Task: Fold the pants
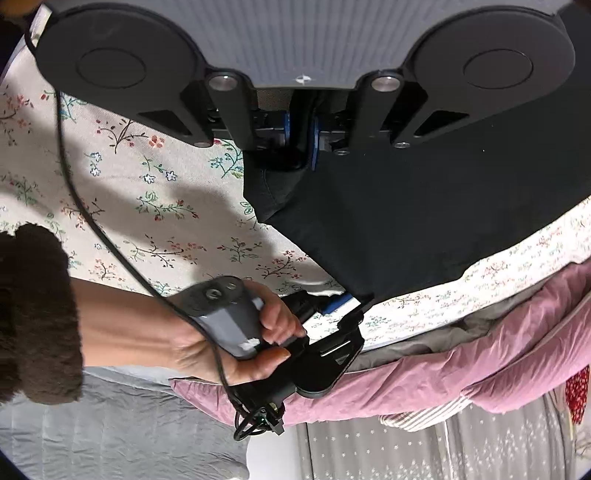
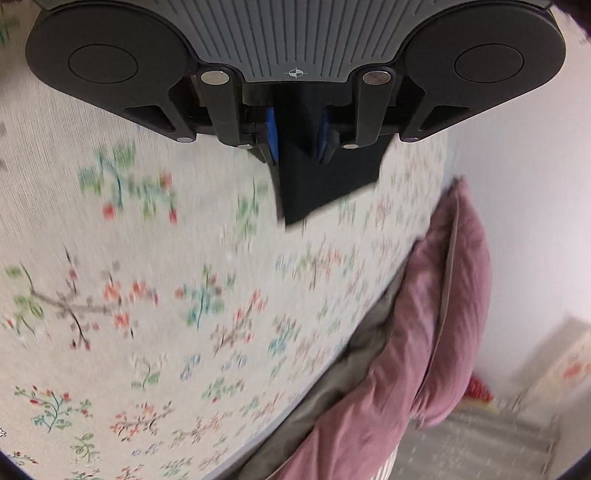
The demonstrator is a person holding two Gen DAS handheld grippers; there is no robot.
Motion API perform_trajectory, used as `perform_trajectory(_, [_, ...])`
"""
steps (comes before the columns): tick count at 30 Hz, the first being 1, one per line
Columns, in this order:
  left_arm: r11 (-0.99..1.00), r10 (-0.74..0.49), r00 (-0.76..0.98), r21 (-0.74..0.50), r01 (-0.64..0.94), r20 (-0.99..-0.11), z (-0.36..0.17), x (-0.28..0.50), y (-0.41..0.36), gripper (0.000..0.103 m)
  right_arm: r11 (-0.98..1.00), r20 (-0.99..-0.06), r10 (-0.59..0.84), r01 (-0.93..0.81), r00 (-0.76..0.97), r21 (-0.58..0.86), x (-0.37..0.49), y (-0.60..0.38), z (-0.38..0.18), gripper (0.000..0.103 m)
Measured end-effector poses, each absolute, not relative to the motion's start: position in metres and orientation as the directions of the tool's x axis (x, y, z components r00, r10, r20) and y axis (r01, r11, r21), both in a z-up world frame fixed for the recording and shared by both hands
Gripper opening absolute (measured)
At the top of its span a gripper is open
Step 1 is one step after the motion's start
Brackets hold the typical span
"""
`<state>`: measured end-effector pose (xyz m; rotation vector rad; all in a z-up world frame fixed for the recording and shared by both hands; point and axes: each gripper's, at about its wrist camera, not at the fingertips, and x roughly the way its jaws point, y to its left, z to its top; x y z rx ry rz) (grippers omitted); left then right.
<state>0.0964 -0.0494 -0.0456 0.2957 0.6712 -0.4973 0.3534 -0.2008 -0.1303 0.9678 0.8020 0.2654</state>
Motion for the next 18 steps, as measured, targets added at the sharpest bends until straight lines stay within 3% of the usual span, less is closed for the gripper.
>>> perform_trajectory(6, [0.856, -0.356, 0.674, 0.063, 0.513, -0.647, -0.042, 0.09, -0.049, 0.03, 0.648, -0.534, 0.497, 0.116, 0.684, 0.753, 0.359, -0.194, -0.121, 0.004])
perform_trajectory(12, [0.843, -0.409, 0.676, 0.031, 0.537, -0.613, -0.029, 0.075, -0.053, 0.03, 0.661, -0.537, 0.451, 0.138, 0.712, 0.738, 0.332, -0.208, -0.106, 0.003])
perform_trajectory(18, [0.806, -0.526, 0.643, -0.086, 0.585, -0.557, -0.019, 0.058, -0.063, 0.029, 0.676, -0.548, 0.392, 0.172, 0.739, 0.716, 0.283, -0.254, -0.085, 0.003])
